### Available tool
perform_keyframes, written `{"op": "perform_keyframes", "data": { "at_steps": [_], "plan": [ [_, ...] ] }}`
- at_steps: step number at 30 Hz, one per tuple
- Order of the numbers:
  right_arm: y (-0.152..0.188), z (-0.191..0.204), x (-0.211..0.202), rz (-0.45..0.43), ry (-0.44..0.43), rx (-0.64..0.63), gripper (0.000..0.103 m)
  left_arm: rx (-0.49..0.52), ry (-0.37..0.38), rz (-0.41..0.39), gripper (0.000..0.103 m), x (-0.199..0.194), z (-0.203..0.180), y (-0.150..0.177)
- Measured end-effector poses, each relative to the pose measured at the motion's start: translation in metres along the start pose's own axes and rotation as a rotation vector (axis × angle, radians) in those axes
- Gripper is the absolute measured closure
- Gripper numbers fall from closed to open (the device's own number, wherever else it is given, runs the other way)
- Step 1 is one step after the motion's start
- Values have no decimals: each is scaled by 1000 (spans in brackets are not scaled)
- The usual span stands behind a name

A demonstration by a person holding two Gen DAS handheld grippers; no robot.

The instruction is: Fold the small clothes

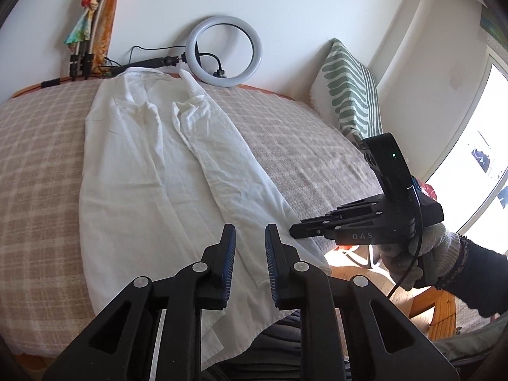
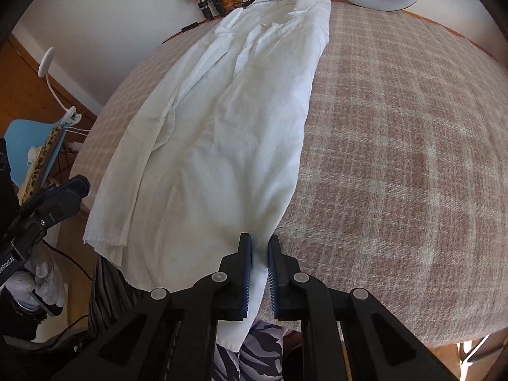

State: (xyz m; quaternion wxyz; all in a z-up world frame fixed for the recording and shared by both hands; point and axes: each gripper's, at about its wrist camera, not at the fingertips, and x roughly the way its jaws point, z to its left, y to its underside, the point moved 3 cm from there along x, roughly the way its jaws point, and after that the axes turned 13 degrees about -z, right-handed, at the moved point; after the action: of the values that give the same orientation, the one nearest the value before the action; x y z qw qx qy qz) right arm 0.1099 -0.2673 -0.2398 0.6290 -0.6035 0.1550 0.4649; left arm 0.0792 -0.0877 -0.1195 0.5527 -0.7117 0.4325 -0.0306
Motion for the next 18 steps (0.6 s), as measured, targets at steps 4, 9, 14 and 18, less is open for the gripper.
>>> {"op": "perform_keyframes", "data": {
  "at_steps": [4,9,14,18],
  "plan": [
    [-5,-1,-15,-25,12,-7,83,64,-1,29,83,25,-8,-5],
    [-25,-16,-38,-129,9,16,77,132,40,82,83,59,-24,1],
    [-89,-34,-37,-258,7,-2,78,153,43,160,83,81,-27,20],
    [-142,-33,-1,-255,-27,-50,81,188,51,187,83,85,-29,31]
  ]
}}
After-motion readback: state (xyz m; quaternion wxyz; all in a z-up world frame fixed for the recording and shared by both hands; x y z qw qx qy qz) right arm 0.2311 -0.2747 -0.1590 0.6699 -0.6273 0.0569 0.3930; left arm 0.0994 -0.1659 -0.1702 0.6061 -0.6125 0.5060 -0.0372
